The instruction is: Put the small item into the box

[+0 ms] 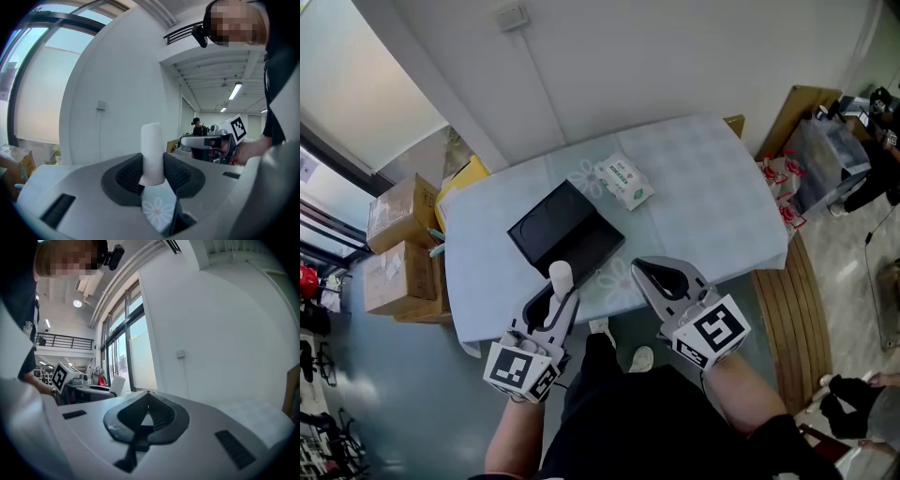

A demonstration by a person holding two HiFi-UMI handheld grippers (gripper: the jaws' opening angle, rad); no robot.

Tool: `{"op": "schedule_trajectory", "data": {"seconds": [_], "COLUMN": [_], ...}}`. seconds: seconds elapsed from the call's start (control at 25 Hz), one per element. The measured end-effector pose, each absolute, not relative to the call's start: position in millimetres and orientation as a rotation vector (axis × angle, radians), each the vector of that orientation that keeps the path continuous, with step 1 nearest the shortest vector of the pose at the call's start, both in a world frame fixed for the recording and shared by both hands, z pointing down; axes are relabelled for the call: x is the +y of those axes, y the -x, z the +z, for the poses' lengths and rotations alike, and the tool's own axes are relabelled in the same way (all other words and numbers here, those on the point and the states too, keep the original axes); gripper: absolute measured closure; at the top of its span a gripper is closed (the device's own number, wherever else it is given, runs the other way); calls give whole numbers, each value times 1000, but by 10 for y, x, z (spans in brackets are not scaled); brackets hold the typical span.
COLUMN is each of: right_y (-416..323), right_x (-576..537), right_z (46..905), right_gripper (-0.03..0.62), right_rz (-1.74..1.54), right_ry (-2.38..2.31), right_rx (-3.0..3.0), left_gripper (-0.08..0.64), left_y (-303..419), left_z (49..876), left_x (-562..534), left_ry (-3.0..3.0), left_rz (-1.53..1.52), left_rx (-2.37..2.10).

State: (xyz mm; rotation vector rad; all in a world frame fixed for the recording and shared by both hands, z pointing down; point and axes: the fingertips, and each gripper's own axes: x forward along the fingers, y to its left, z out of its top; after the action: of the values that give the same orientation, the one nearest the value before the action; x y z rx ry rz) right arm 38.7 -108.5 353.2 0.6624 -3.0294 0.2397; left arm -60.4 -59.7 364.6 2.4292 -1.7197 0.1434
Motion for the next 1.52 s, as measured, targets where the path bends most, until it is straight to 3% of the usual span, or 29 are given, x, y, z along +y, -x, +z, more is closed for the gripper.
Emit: {"op": "schedule_trajectory", "data": {"seconds": [1.52], "right_y": [171], "right_x": [-2209], "right_z": [4518], "right_gripper": [583], "right_rz": [500], "right_ry": [-919], "right_rx": [-2791], "left_gripper": [426], "left_y": [1196], "left_z": [5817], "left_x": [-1916], "left_ry": [-2262], "left_rz": [776], "left_rx": [-1311]}}
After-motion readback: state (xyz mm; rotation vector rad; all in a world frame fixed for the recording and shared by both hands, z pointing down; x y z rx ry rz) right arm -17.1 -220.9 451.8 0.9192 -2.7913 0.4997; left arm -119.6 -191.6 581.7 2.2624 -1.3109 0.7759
